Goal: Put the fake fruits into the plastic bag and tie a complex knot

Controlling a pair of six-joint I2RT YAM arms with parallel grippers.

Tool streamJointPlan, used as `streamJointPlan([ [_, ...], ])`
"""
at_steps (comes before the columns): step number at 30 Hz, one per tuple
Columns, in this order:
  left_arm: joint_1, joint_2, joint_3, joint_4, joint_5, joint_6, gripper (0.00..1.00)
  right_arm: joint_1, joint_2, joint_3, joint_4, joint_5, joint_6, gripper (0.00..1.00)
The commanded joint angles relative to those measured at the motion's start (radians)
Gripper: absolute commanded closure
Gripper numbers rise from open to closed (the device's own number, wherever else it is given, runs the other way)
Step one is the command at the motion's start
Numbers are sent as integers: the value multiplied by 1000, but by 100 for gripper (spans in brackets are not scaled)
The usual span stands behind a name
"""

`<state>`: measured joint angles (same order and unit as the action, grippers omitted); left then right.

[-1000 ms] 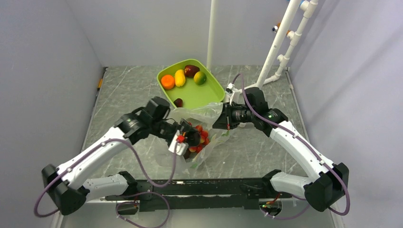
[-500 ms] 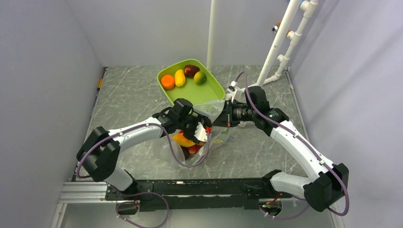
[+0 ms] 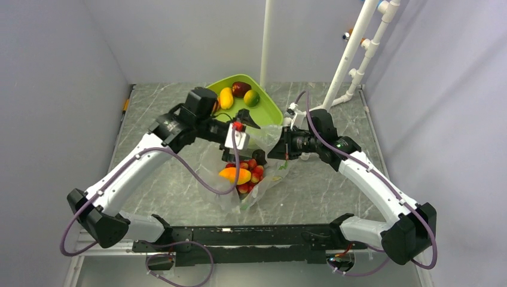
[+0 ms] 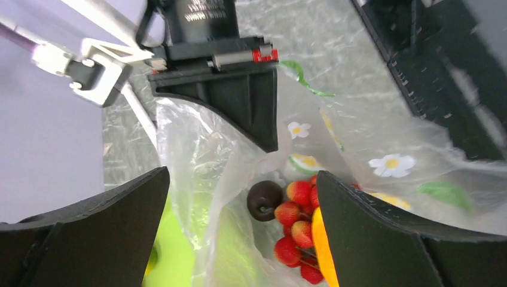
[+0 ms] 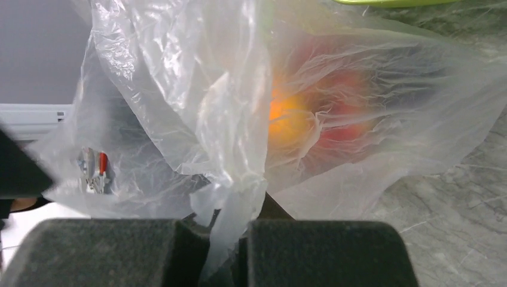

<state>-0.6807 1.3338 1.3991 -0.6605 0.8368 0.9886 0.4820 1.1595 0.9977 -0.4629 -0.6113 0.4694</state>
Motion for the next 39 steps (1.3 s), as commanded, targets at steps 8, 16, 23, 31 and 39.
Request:
streamJointPlan([
  [8, 165, -40, 191, -672, 255, -120, 0, -2, -12, -37, 75, 71, -33, 100],
  [16, 123, -248, -52, -540, 216, -161, 1, -3, -10, -19, 48, 88, -77, 100],
  [23, 65, -144, -4, -746, 291, -54, 1, -2, -2, 18, 3, 108, -124, 100],
  [31, 7, -212, -112, -653, 317, -203, 1, -1, 10, 43, -15, 113, -154, 98],
  [39, -13, -171, -29, -823, 389, -114, 1, -1, 6, 44, -20, 118, -169, 97],
])
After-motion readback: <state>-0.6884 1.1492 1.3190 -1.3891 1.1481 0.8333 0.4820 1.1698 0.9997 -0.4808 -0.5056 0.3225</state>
